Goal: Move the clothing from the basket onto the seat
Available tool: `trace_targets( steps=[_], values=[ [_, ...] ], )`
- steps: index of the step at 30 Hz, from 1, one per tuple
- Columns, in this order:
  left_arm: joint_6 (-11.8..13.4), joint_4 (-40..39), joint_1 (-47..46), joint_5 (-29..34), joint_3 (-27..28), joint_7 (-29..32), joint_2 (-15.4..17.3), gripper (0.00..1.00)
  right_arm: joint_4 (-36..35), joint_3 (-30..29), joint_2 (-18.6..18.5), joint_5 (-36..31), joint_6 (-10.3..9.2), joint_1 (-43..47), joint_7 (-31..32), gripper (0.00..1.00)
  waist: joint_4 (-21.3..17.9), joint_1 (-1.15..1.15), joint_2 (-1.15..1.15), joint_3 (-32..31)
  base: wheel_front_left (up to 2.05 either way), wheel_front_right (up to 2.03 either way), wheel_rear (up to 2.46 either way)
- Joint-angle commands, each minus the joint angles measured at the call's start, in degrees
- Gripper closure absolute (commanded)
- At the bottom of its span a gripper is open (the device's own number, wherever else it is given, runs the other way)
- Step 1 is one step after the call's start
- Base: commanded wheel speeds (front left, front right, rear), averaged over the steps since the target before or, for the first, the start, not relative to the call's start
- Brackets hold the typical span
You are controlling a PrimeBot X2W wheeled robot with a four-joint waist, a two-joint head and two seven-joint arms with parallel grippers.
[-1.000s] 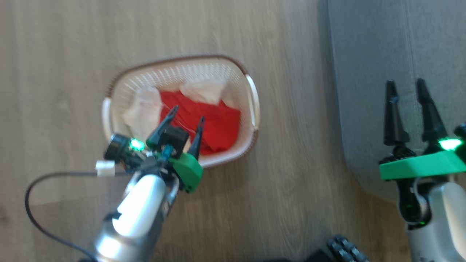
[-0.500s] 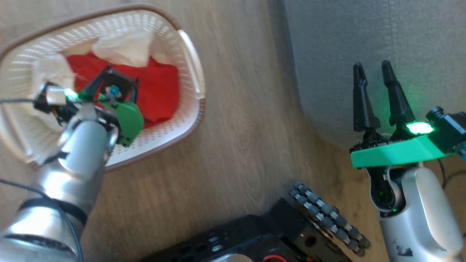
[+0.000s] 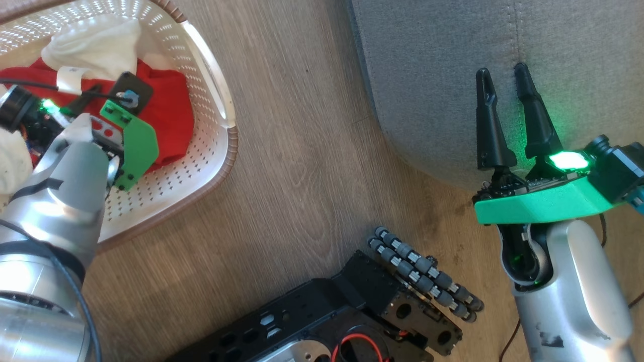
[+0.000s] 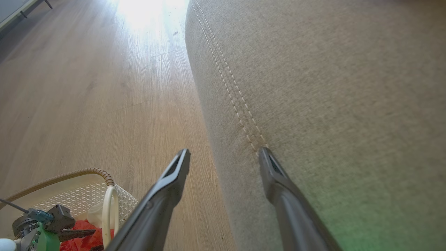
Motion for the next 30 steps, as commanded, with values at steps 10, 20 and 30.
trace_targets(
  steps=[10, 20, 30],
  values=[
    [6.6, 0.3, 0.7, -1.2, 1.8, 10.2, 2.5, 0.0, -0.9, 0.5, -0.7, 1.4, -0.31, 4.1, 0.1, 0.0, 0.0, 0.0, 0.0, 0.4, 0.0, 0.0, 0.0],
    [7.2, 0.4, 1.2, -4.0, 3.0, 11.6, 2.2, 1.0, -0.8, 0.3, -0.7, 0.8, -0.31, 3.8, 0.1, 0.0, 0.6, 0.0, 0.0, 0.7, 0.0, 0.0, 0.0],
    [7.9, 0.4, 2.9, -7.6, 5.0, 8.6, 2.2, 1.0, -0.2, 2.2, -0.7, 0.1, -0.31, 0.5, 0.1, 0.0, 0.8, 0.0, 0.0, -0.9, 0.0, 0.0, 0.0]
  ],
)
